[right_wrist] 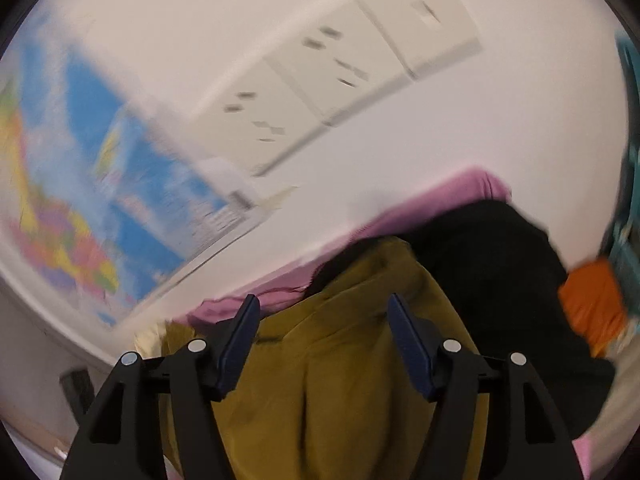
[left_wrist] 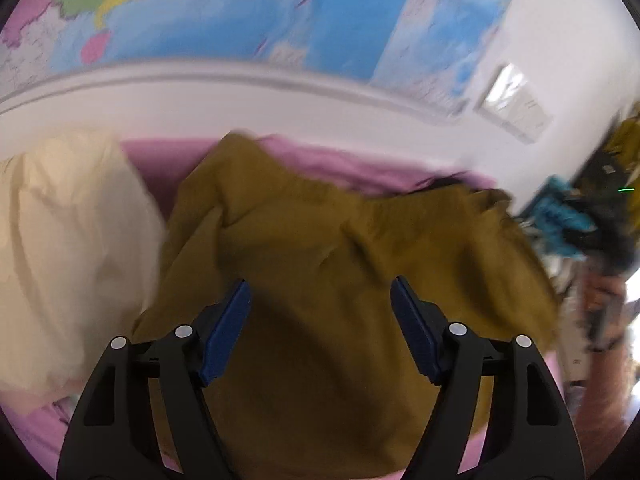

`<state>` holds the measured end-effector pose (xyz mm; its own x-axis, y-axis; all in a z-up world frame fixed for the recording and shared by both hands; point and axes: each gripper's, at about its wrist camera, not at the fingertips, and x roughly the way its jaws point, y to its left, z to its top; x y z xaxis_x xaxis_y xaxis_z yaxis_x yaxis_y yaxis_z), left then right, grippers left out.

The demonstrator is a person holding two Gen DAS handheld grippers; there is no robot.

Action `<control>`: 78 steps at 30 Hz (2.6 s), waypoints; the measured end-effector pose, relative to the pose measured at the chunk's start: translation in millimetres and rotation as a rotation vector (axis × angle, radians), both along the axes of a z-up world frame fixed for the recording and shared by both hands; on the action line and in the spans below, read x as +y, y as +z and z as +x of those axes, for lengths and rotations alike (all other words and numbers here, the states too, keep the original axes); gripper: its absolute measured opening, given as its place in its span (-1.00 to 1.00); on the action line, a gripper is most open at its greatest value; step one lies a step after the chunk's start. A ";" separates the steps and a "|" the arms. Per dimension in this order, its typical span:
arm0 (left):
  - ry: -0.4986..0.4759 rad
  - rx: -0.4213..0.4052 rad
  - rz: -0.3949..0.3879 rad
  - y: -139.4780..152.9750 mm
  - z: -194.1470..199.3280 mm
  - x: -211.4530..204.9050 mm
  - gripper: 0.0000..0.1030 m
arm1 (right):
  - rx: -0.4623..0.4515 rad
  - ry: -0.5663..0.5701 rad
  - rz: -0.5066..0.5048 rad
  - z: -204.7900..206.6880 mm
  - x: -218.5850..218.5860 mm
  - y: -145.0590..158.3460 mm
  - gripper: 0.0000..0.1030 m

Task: Fold large clothes

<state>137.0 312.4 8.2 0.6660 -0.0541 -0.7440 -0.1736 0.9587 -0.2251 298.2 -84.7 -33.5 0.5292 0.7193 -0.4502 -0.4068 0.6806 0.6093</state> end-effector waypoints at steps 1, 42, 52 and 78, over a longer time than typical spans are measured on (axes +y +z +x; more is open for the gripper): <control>0.010 0.019 0.004 -7.6 0.4 3.8 0.36 | -0.049 0.047 -0.033 -14.1 6.4 6.0 0.26; 0.021 0.074 0.187 -62.1 -7.6 -13.8 0.28 | -0.188 0.289 -0.427 -60.1 159.3 -56.7 0.17; 0.062 -0.134 0.103 -18.7 -95.0 0.4 0.66 | -0.198 0.282 -0.227 -122.3 74.0 -15.3 0.42; 0.037 0.021 0.003 -66.7 -100.1 5.2 -0.23 | 0.169 0.003 0.076 -114.6 -27.3 -82.3 -0.42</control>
